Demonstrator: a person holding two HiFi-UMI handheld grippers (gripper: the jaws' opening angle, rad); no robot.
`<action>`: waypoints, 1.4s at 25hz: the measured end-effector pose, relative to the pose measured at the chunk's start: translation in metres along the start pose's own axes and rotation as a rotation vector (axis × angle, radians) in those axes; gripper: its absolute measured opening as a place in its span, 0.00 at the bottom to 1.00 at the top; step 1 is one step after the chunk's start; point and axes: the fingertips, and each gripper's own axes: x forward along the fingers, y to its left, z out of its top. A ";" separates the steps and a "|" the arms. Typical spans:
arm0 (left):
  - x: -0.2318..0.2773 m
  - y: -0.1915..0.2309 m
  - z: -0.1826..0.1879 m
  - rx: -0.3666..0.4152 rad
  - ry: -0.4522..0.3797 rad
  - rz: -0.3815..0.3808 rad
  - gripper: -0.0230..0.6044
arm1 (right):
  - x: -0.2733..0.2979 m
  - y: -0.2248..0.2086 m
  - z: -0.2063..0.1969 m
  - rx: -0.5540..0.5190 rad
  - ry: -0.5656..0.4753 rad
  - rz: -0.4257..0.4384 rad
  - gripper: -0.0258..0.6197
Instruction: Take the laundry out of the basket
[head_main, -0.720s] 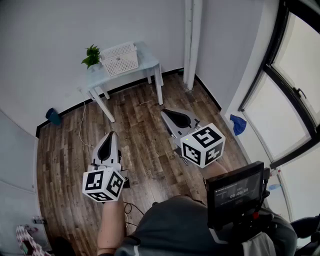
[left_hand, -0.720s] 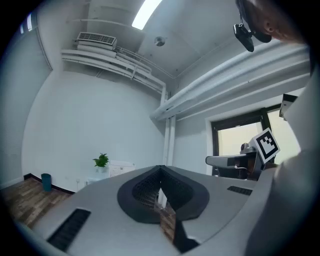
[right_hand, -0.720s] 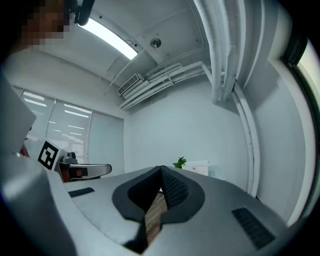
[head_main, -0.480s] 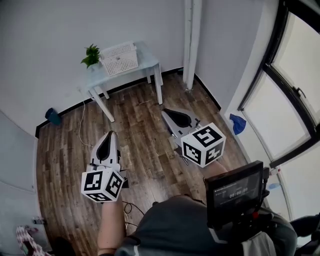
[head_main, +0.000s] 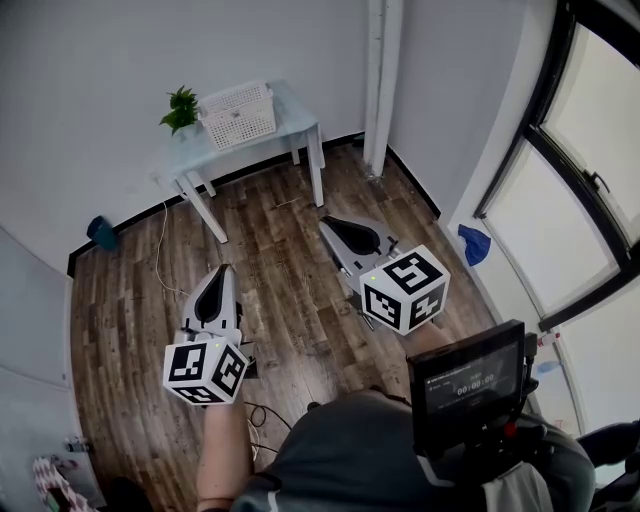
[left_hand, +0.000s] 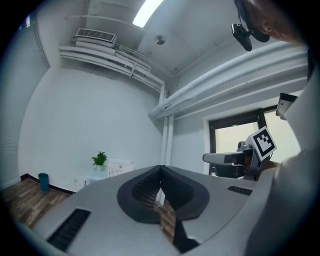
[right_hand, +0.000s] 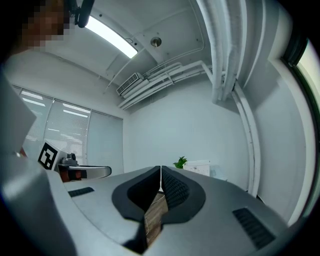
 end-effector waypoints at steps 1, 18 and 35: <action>-0.001 0.002 0.000 -0.001 0.001 -0.002 0.05 | 0.001 0.001 0.000 0.001 0.001 0.000 0.07; -0.015 0.068 -0.008 -0.038 -0.012 -0.074 0.05 | 0.056 0.047 -0.011 -0.017 0.020 -0.025 0.07; 0.061 0.121 0.015 -0.056 -0.064 -0.083 0.05 | 0.146 -0.001 0.003 0.027 -0.020 0.049 0.07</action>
